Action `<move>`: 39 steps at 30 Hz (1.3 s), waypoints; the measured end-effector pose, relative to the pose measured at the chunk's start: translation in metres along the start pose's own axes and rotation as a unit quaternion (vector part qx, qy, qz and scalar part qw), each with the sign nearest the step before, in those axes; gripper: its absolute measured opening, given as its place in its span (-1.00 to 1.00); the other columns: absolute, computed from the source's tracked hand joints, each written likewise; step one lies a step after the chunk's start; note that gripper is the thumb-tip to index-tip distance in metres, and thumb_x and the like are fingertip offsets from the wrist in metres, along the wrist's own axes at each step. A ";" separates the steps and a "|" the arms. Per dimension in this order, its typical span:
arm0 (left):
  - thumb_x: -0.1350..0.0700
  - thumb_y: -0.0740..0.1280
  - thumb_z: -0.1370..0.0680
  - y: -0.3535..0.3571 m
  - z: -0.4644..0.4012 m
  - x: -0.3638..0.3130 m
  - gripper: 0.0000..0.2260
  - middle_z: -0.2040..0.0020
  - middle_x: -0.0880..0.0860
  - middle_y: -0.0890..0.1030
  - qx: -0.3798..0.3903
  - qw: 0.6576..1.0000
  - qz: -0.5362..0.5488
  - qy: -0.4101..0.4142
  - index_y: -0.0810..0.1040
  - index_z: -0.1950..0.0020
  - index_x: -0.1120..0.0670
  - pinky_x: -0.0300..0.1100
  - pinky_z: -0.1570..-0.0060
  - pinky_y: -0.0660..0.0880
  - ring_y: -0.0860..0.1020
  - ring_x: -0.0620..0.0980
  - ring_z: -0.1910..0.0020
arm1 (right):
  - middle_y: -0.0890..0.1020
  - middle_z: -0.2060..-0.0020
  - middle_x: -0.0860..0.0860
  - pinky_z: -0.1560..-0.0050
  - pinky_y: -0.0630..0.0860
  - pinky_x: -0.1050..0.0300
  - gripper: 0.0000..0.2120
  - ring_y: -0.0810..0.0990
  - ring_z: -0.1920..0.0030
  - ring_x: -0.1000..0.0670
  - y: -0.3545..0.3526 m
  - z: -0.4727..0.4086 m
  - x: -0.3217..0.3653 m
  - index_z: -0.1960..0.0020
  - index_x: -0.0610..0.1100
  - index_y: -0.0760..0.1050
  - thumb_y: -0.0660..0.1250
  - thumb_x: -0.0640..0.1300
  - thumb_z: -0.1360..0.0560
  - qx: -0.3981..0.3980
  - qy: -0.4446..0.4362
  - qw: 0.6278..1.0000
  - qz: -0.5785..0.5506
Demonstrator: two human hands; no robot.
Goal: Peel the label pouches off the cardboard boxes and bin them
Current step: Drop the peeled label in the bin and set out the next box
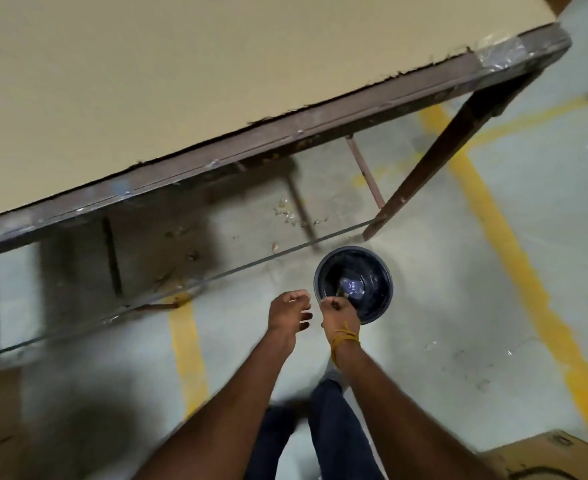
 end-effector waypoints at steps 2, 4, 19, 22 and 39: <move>0.21 0.35 -0.59 -0.036 0.027 -0.005 -0.85 0.07 0.16 0.64 -0.006 0.999 0.031 0.008 0.60 -0.15 0.14 -0.11 0.15 0.53 0.60 0.12 0.19 | 0.68 0.09 -0.07 -0.10 0.59 -0.10 -0.91 0.66 0.05 -0.19 0.012 0.034 0.013 0.04 -0.05 0.61 0.35 -0.08 -0.50 0.009 -0.028 0.999 0.029; 0.22 0.33 -0.59 -0.075 0.055 -0.009 -0.85 0.11 0.14 0.62 -0.016 0.998 0.059 0.019 0.60 -0.15 0.15 -0.15 0.21 0.51 0.57 0.09 0.24 | 0.67 0.11 -0.03 -0.09 0.59 -0.03 -0.95 0.66 0.06 -0.17 0.026 0.076 0.027 0.06 -0.03 0.59 0.35 -0.10 -0.52 0.030 -0.061 0.996 0.058; 0.22 0.28 -0.60 -0.382 0.223 0.055 -0.88 0.22 0.07 0.52 -0.179 0.932 0.302 0.091 0.58 -0.09 0.14 -0.21 0.32 0.39 0.48 0.02 0.37 | 0.65 0.10 0.03 -0.04 0.57 0.05 -0.90 0.67 0.07 -0.14 0.207 0.354 0.033 0.18 0.07 0.52 0.37 -0.08 -0.50 0.232 -0.241 0.893 0.300; 0.21 0.29 -0.60 -0.433 0.248 0.077 -0.91 0.24 0.05 0.53 -0.222 0.905 0.349 0.102 0.58 -0.03 0.10 -0.21 0.31 0.38 0.48 0.00 0.38 | 0.65 0.10 0.02 -0.07 0.59 -0.04 -0.96 0.66 0.05 -0.14 0.250 0.399 0.032 0.15 0.05 0.56 0.38 -0.08 -0.47 0.280 -0.289 0.853 0.333; 0.21 0.29 -0.63 -0.679 0.335 0.127 -0.87 0.17 0.07 0.58 -0.451 0.732 0.473 0.190 0.61 -0.11 0.12 -0.28 0.42 0.35 0.45 -0.07 0.35 | 0.64 0.22 -0.01 0.09 0.55 0.07 -0.96 0.59 0.24 -0.05 0.471 0.607 0.029 0.05 -0.11 0.61 0.40 -0.20 -0.51 0.462 -0.427 0.689 0.360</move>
Point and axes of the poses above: each hand's wrist, its own z-axis away from the middle knuckle, its own y-axis out of the palm, x = y × z, the point moved 2 cm from there along -z, towards the middle knuckle
